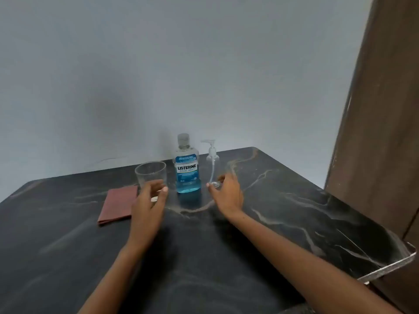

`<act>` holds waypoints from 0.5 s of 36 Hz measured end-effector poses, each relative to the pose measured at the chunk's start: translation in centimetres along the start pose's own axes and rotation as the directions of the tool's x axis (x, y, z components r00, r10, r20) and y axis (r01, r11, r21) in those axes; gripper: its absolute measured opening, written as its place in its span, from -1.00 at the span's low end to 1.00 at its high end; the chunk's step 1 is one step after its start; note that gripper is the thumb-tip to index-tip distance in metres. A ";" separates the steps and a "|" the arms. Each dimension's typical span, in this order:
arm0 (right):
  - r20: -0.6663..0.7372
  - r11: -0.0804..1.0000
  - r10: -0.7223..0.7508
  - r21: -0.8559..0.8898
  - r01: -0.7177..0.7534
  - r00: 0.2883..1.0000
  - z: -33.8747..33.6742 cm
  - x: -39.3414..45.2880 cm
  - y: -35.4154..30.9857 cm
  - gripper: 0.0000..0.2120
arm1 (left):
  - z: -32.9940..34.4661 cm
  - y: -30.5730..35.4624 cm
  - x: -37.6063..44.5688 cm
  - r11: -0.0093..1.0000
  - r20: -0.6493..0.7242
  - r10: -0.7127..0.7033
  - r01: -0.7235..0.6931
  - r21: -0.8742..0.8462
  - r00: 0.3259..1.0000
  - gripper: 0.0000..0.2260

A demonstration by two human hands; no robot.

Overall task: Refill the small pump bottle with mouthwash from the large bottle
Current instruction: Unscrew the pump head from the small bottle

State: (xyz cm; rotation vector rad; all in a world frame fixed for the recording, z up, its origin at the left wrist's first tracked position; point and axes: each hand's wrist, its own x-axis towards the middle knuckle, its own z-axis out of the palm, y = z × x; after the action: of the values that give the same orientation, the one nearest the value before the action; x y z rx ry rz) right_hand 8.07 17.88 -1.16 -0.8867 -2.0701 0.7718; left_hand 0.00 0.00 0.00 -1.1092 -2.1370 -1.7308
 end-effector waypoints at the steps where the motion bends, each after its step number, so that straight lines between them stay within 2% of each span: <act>1: -0.020 1.000 0.018 -0.001 -0.018 1.000 0.1 0.4 -0.1 -0.65 | 0.0 0.0 0.0 0.999 -0.009 -0.020 0.019 -0.035 1.000 -0.86; 9: -0.144 0.995 0.104 0.020 -0.102 0.984 1.9 3.2 0.0 -0.38 | -0.4 -0.3 -0.2 1.000 0.001 -0.021 0.021 -0.004 1.000 -0.86; 12: -0.157 0.998 0.070 0.015 -0.069 0.985 1.9 4.0 0.0 -0.43 | -0.4 -0.1 -0.3 1.000 -0.003 -0.006 0.006 -0.001 1.000 -0.83; 18: -0.071 0.996 0.055 0.075 -0.049 0.996 0.1 2.9 -0.3 -0.55 | -0.7 0.2 -0.6 0.999 0.018 0.015 -0.016 0.028 1.000 -0.85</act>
State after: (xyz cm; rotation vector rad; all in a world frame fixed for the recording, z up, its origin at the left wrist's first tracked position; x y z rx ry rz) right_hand 6.46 19.97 0.16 -0.9177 -1.9494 0.8256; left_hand 0.34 -0.86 -0.01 -1.1356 -2.1506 -1.6849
